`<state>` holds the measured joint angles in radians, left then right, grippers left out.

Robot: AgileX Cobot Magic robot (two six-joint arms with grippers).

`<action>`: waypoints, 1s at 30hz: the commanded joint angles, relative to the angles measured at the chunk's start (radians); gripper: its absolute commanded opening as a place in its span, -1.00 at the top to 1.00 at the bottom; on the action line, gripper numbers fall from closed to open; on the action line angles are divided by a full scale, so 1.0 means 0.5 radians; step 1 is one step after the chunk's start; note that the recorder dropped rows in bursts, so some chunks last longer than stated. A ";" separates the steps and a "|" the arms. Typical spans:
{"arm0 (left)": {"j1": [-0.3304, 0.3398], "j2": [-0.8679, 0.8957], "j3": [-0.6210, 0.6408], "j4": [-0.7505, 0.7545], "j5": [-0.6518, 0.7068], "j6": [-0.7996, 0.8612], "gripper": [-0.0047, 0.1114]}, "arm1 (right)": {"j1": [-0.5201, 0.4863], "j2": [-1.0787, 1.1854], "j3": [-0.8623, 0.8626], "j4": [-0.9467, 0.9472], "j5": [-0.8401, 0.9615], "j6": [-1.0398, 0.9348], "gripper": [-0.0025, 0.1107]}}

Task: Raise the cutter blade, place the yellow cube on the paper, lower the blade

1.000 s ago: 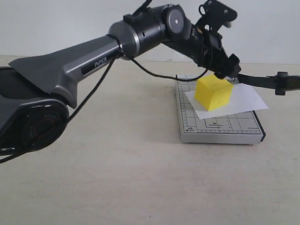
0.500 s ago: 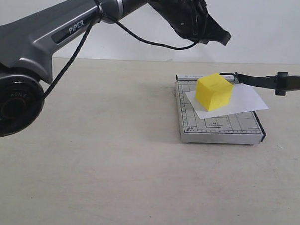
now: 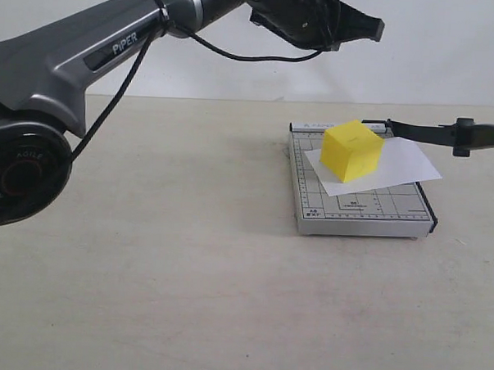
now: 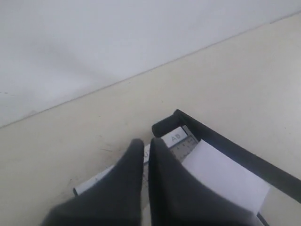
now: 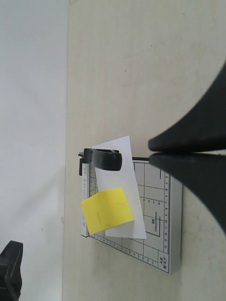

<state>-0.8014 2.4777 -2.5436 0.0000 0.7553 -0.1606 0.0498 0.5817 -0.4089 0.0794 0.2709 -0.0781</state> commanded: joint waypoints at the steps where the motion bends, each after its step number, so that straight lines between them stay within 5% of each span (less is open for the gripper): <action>1: -0.051 -0.072 -0.004 0.309 -0.057 -0.217 0.84 | 0.001 -0.003 0.002 0.001 -0.009 -0.011 0.96; 12: -0.115 -0.248 -0.004 0.439 0.090 -0.232 0.84 | 0.001 -0.003 0.002 -0.003 0.024 -0.038 0.96; 19: -0.302 -0.582 -0.004 0.664 0.297 -0.208 0.84 | 0.001 -0.003 0.002 -0.007 0.074 -0.104 0.96; 24: -0.441 -0.942 -0.004 1.008 0.342 -0.156 0.84 | 0.001 -0.003 0.002 -0.007 0.149 -0.104 0.96; 30: -0.341 -1.301 -0.004 1.498 0.690 0.042 0.84 | 0.001 -0.003 0.002 -0.007 0.163 -0.104 0.96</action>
<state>-1.0094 1.8990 -2.5416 0.6548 0.9991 -0.2072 0.0498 0.5817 -0.4089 0.0794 0.3522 -0.1231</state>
